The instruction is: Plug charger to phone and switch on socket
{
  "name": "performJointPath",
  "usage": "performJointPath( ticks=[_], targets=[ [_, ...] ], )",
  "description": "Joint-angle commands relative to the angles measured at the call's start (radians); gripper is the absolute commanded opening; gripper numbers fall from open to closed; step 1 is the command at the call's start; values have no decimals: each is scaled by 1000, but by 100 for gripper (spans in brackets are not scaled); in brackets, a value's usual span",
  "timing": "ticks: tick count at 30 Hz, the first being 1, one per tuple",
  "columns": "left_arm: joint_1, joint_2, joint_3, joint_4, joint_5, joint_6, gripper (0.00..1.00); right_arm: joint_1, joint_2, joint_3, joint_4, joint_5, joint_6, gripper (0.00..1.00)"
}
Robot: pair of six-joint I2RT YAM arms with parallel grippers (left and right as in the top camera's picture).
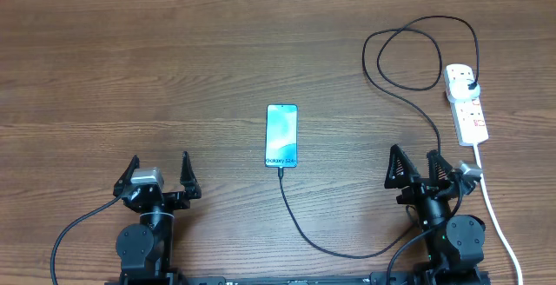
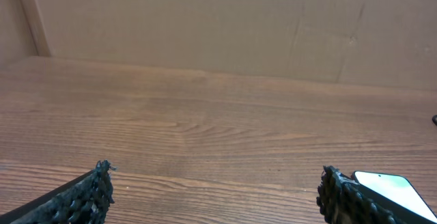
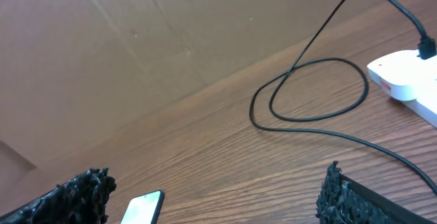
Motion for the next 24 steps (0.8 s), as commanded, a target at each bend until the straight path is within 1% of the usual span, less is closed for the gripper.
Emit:
performJointPath(
  ticks=[1,3,6,8,11,14,19,24],
  targets=[
    [5,-6,-5,3,11,27,100,4,1,-1,7,23,-5,100],
    [5,-6,-5,3,11,27,99,4,1,-1,8,21,-38,100],
    [5,-6,-5,3,11,27,100,4,-5,-3,10,-6,-186,100],
    [5,-6,-5,3,11,27,99,4,-10,-4,15,-6,-235,100],
    [5,-6,-5,3,11,27,100,3,-10,-10,31,-3,-235,100],
    [5,-6,-5,3,11,27,100,3,-10,-51,121,-4,-250,100],
    [5,-6,-5,3,11,27,100,3,-10,-49,112,-42,-422,100],
    [5,-6,-5,3,11,27,99,3,-10,-49,112,-43,-498,100]
  ],
)
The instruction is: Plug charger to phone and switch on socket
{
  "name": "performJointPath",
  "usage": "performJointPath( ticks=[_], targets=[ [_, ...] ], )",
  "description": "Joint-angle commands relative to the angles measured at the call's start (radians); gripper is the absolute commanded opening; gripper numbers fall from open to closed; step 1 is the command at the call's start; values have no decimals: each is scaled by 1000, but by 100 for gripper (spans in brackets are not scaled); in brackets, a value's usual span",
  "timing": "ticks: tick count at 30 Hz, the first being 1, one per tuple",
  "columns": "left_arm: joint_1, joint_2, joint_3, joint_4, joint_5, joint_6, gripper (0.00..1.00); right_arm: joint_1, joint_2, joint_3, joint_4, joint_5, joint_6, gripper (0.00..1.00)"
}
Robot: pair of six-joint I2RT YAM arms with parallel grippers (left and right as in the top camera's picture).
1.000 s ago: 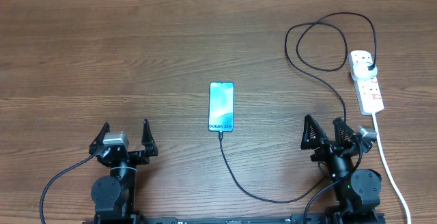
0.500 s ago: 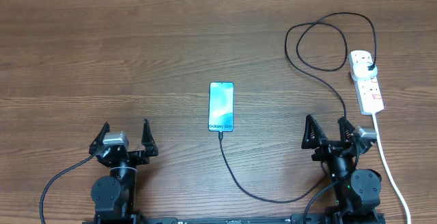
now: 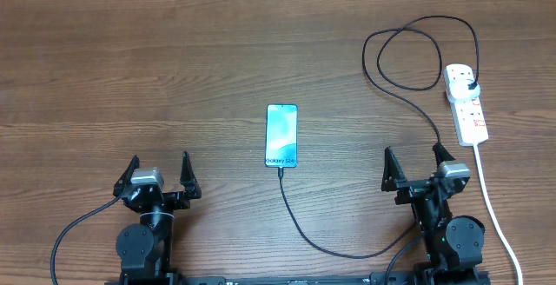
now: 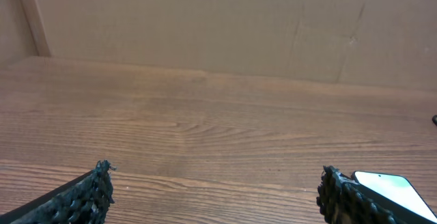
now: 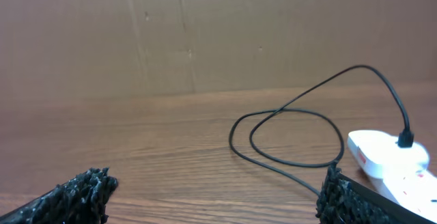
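The phone (image 3: 281,135) lies flat mid-table with its screen lit, and the black charger cable (image 3: 304,224) runs from its near end. That cable loops away to the right and up to a plug in the white socket strip (image 3: 466,102). The strip (image 5: 392,159) and the cable loop (image 5: 287,138) also show in the right wrist view. My left gripper (image 3: 160,176) stands open at the front left, empty. At the front right my right gripper (image 3: 414,169) is open and empty too. The phone's corner (image 4: 389,186) peeks past the left gripper's right finger.
The strip's white lead (image 3: 495,215) runs down the table's right side, close to my right arm. A brown cardboard wall (image 4: 205,19) stands behind the wooden table (image 3: 174,76).
My right gripper has turned to face straight up the table instead of angled left; the phone has left its wrist view. The left arm, phone and cable are unmoved.
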Motion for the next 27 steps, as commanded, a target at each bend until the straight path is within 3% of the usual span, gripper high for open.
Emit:
performJointPath(
  ticks=[1,27],
  targets=[
    [5,-6,-5,3,11,27,100,3,-8,-11,6,-16,-119,100],
    [5,-6,-5,3,11,27,100,3,-8,-11,8,-16,-150,100]
  ],
)
